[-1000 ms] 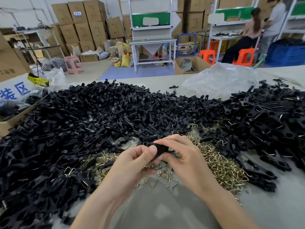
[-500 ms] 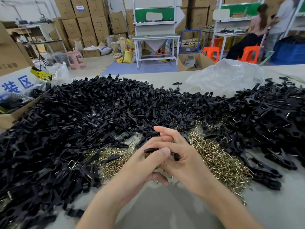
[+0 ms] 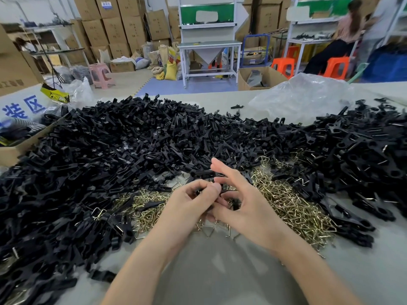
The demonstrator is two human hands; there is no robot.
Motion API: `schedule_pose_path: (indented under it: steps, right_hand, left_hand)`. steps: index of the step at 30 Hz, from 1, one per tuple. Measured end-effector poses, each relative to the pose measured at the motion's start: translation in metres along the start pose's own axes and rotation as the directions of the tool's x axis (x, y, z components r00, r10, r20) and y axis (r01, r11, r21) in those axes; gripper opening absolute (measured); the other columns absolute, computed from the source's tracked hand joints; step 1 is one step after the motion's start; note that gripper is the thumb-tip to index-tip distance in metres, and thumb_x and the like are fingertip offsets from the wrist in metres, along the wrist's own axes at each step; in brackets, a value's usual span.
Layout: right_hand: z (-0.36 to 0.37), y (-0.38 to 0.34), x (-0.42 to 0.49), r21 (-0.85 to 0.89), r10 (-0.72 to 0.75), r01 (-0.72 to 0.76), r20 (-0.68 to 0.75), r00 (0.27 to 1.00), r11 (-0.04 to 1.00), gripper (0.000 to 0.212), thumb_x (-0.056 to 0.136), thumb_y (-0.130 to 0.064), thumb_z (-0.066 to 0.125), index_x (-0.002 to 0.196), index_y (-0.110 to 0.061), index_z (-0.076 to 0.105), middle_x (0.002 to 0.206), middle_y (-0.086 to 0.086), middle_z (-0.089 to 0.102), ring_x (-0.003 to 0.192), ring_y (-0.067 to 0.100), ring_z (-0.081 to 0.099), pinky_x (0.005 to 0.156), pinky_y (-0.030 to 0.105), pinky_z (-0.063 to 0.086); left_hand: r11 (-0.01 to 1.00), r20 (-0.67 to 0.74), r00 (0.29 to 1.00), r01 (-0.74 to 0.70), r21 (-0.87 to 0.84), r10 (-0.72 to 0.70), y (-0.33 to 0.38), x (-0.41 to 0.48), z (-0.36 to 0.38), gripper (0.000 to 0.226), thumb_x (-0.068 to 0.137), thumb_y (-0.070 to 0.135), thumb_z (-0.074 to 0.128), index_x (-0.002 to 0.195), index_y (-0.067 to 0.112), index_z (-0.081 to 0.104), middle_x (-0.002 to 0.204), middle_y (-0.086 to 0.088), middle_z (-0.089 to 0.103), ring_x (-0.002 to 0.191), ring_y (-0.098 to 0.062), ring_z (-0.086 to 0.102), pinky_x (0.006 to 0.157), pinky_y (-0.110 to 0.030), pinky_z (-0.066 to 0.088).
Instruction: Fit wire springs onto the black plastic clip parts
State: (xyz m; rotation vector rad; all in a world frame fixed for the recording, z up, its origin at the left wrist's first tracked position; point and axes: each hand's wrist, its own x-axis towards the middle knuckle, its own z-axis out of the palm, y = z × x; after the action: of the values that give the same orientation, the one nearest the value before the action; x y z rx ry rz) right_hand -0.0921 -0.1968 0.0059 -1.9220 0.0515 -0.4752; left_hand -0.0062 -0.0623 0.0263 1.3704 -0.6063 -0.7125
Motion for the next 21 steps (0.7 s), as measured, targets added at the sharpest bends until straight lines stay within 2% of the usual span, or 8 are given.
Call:
schedule_pose_path:
  steps: [4,6,8,10,13,15,18,21]
  right_hand:
    - [0.0,0.0,0.001,0.084,0.036,-0.038,0.03,0.999,0.996,0.073,0.079,-0.033,0.071,0.14,-0.062,0.042,0.133,-0.011,0.058,0.112,0.016,0.064,0.103,0.041,0.052]
    - [-0.001,0.002,0.0,0.095,0.008,-0.014,0.055,0.998,0.995,0.068,0.078,-0.032,0.07,0.138,-0.056,0.05,0.124,-0.017,0.062,0.103,0.015,0.066,0.096,0.034,0.055]
    - [-0.001,0.002,0.0,0.036,-0.04,0.037,0.064,0.997,0.999,0.059,0.081,-0.019,0.07,0.127,-0.054,0.06,0.129,-0.023,0.058,0.114,0.001,0.062,0.095,0.02,0.051]
    - [-0.001,0.005,0.0,-0.024,-0.068,0.07,0.074,0.995,0.997,0.053,0.084,-0.011,0.067,0.116,-0.054,0.065,0.137,-0.024,0.051,0.127,-0.003,0.054,0.098,0.017,0.049]
    - [0.0,0.005,0.002,-0.056,-0.067,0.066,-0.011,0.998,0.996,0.036,0.08,-0.029,0.066,0.112,-0.046,0.07,0.134,-0.029,0.052,0.128,-0.003,0.052,0.099,0.02,0.051]
    - [-0.011,0.003,0.005,-0.095,-0.079,0.063,-0.175,0.981,0.994,0.03,0.085,-0.029,0.075,0.111,-0.043,0.072,0.125,-0.024,0.062,0.119,0.0,0.06,0.098,0.027,0.053]
    - [-0.054,-0.008,0.011,0.161,-0.016,0.129,-0.564,0.826,0.978,0.044,0.082,-0.044,0.076,0.124,-0.048,0.065,0.111,-0.01,0.075,0.099,0.008,0.072,0.088,0.03,0.06]
    - [-0.105,-0.008,0.007,0.551,0.288,0.308,-0.743,0.604,0.775,0.108,0.071,-0.046,0.078,0.16,-0.023,0.022,0.119,0.004,0.073,0.102,0.017,0.074,0.082,0.025,0.059]
  left_hand:
    - [1.0,-0.019,1.0,-0.005,-0.024,0.005,0.0,0.004,0.003,0.023,0.088,0.036,0.068,0.075,0.019,0.075,0.093,-0.015,0.077,0.083,-0.024,0.074,0.064,-0.025,0.057]
    - [1.0,-0.004,1.0,-0.005,-0.024,0.005,0.0,0.004,0.004,0.025,0.086,0.04,0.069,0.077,0.018,0.076,0.088,-0.013,0.077,0.088,-0.025,0.075,0.066,-0.028,0.058]
    - [1.0,0.035,0.999,0.01,0.026,-0.011,-0.002,0.005,0.006,0.031,0.078,0.048,0.07,0.078,0.018,0.078,0.082,-0.009,0.076,0.078,-0.024,0.071,0.069,-0.035,0.057]
    - [0.999,0.076,0.996,0.041,0.017,-0.042,-0.004,0.005,0.008,0.033,0.073,0.052,0.071,0.08,0.021,0.079,0.081,-0.005,0.075,0.07,-0.021,0.068,0.066,-0.035,0.055]
    - [0.997,0.138,0.99,0.033,-0.072,-0.023,-0.005,0.005,0.007,0.037,0.073,0.055,0.074,0.098,0.029,0.077,0.093,-0.008,0.076,0.074,-0.018,0.071,0.057,-0.027,0.055]
    - [0.992,0.153,0.988,0.041,-0.121,-0.022,-0.005,0.006,0.006,0.066,0.072,0.067,0.073,0.122,0.026,0.065,0.099,-0.013,0.075,0.079,-0.024,0.072,0.056,-0.028,0.055]
    - [0.995,0.107,0.994,0.038,-0.095,-0.028,-0.008,0.006,0.004,0.079,0.071,0.078,0.064,0.132,0.028,0.054,0.102,-0.018,0.075,0.081,-0.025,0.071,0.06,-0.028,0.056]
    - [0.998,0.05,0.998,-0.041,-0.052,0.044,-0.01,0.005,0.006,0.055,0.08,0.073,0.061,0.12,0.036,0.066,0.099,-0.015,0.074,0.08,-0.026,0.071,0.059,-0.032,0.056]
